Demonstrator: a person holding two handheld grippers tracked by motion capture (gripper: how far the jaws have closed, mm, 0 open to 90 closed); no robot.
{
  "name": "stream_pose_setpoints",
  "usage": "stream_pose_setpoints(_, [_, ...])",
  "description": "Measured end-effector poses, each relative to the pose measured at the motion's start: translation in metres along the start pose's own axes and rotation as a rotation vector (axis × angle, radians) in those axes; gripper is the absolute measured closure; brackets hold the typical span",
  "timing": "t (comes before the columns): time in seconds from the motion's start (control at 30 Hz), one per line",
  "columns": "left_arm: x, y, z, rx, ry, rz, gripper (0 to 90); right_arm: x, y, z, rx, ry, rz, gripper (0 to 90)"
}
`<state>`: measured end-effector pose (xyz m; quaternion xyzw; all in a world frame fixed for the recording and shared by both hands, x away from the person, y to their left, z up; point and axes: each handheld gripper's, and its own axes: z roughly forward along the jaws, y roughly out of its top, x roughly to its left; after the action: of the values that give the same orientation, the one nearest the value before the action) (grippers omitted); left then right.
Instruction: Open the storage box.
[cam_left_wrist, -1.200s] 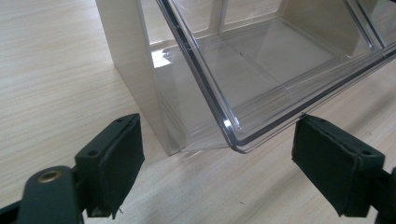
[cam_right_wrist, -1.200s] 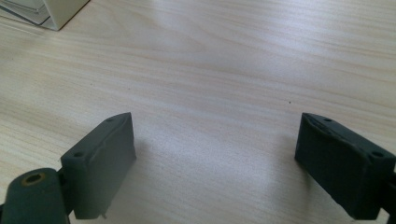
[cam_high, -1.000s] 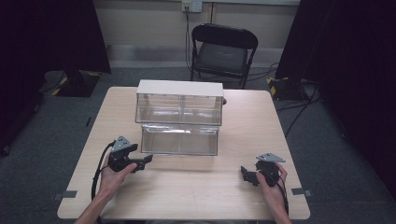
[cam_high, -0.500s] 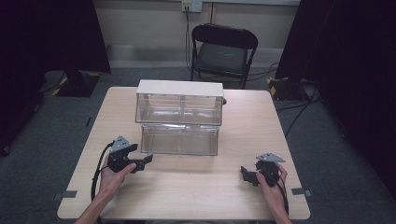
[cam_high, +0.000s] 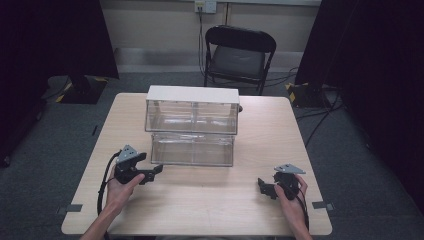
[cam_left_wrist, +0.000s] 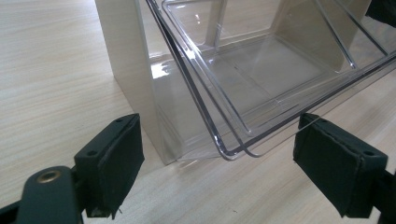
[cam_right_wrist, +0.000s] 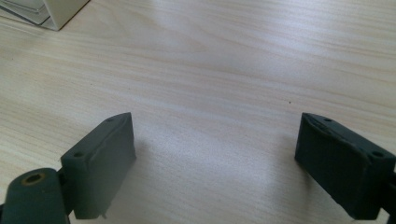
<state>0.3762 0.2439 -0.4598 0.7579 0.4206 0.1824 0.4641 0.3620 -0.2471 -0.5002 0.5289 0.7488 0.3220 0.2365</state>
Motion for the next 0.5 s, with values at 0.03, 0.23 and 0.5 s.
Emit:
stream_pose_setpoints(0.03, [0.0001, 0.0004, 0.0003, 0.000, -0.001, 0.001, 15.8, 0.0000, 0.0000, 0.0000, 0.000, 0.000, 0.000, 11.4])
stream_pose_setpoints(0.23, [-0.0007, 0.0026, 0.0014, 0.008, -0.004, -0.002, 15.7, 0.0000, 0.0000, 0.0000, 0.000, 0.000, 0.000, 11.4])
stream_pose_setpoints(0.5, [-0.0018, 0.0065, 0.0020, 0.003, -0.008, -0.003, 15.7, 0.0000, 0.0000, 0.0000, 0.000, 0.000, 0.000, 11.4])
